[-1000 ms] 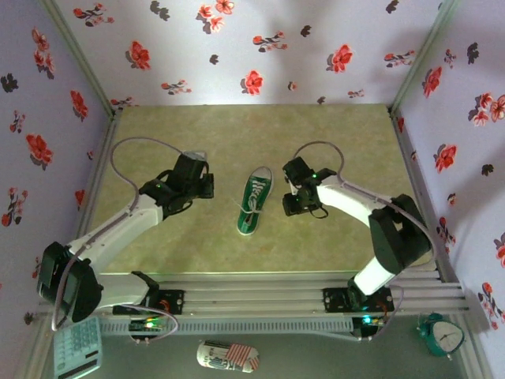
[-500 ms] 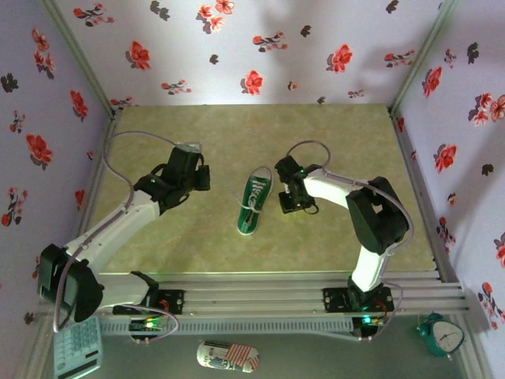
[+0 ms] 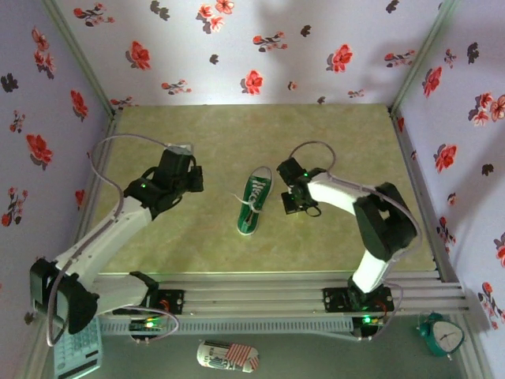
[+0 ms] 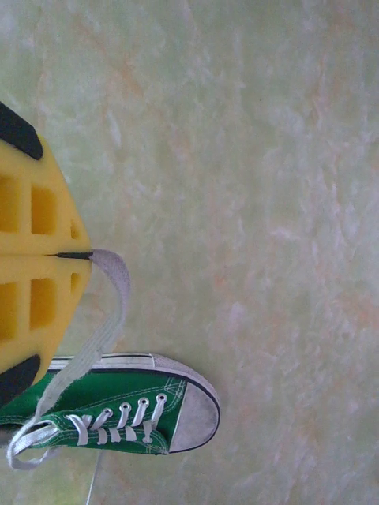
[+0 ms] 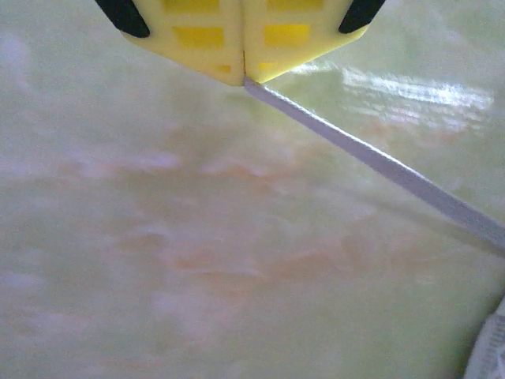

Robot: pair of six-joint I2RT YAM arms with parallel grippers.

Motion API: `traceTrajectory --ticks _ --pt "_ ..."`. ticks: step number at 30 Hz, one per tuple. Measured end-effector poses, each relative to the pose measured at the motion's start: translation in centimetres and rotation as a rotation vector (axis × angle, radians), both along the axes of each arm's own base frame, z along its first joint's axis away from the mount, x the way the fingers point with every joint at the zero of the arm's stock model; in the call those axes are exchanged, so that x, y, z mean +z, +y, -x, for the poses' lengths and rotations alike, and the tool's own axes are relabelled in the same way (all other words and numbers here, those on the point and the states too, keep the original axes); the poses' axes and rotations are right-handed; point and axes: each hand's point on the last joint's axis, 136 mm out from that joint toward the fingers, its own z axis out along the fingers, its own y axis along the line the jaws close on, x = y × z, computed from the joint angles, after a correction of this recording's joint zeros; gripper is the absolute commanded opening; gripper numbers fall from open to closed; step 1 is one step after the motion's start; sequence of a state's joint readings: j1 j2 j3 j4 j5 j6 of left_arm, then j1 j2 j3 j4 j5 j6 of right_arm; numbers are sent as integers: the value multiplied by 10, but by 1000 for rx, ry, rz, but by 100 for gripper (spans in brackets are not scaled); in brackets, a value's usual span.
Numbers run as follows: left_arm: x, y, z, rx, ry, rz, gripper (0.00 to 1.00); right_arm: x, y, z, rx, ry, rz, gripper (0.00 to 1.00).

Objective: Tie the shoes

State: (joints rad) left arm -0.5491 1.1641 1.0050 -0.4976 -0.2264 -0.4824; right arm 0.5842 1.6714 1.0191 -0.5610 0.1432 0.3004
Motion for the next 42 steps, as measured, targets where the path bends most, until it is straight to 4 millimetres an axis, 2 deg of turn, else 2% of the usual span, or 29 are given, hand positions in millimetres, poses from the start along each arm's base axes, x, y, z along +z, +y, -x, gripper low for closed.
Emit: traceTrajectory --ticks 1,7,11,14,19,22,25,30,34,38,42 --pt "2 1 1 2 -4 0 0 10 -4 0 -13 -35 -4 0" --pt "6 7 5 8 -13 -15 0 105 -31 -5 -133 -346 -75 0" --pt "6 12 6 21 -13 -32 0 138 -55 1 -208 -467 -64 0" --pt "6 15 6 29 -14 -39 0 145 -68 5 -240 -494 -30 0" --pt "7 20 8 43 -16 -54 0 143 -82 10 -260 -481 41 0" --pt "11 24 10 53 -28 -61 0 151 -88 9 -281 -491 57 0" --pt "19 30 13 60 -39 -68 0 170 -87 5 -293 -524 38 0" --pt "44 31 13 54 -83 -60 0 209 -82 0 -292 -601 -31 0" --pt "53 29 13 42 -101 -51 0 222 -81 2 -280 -625 -65 0" --pt "53 21 15 -8 -91 -37 0 223 -68 5 -224 -601 -124 0" --pt "54 4 19 -88 -82 10 0 231 -31 10 -95 -567 -310 0"
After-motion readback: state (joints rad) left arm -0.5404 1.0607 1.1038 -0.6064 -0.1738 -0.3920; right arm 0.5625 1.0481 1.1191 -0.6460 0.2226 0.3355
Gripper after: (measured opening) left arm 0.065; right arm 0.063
